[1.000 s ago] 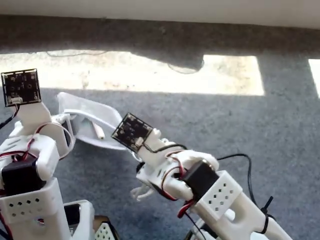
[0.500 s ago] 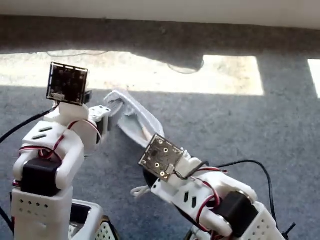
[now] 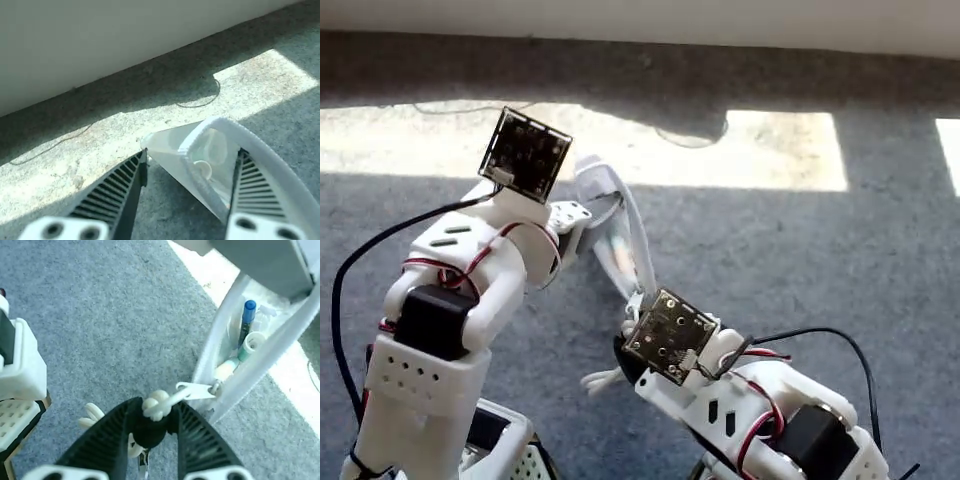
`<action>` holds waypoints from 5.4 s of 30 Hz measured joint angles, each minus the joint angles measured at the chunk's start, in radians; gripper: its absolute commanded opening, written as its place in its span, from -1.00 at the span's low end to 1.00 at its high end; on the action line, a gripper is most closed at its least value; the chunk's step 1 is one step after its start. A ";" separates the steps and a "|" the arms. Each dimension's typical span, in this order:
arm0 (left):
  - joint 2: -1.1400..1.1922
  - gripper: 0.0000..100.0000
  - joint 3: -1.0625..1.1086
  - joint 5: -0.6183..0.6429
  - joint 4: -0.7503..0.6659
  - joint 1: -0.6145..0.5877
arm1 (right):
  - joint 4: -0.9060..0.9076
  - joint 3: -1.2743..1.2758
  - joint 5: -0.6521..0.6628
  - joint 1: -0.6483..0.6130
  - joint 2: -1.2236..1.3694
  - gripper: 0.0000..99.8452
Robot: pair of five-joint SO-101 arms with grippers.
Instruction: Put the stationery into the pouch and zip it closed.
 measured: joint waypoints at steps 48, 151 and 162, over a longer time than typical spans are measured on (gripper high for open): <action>0.083 -0.47 -0.454 -0.384 0.660 0.203 | 0.166 -0.095 0.040 0.298 -0.176 -0.99; -0.252 -0.99 0.232 -0.176 0.104 0.404 | -0.255 0.055 -0.121 0.921 -0.175 -0.99; -0.423 -0.99 0.235 -0.216 0.265 0.292 | -0.264 0.055 -0.123 0.922 -0.175 -0.99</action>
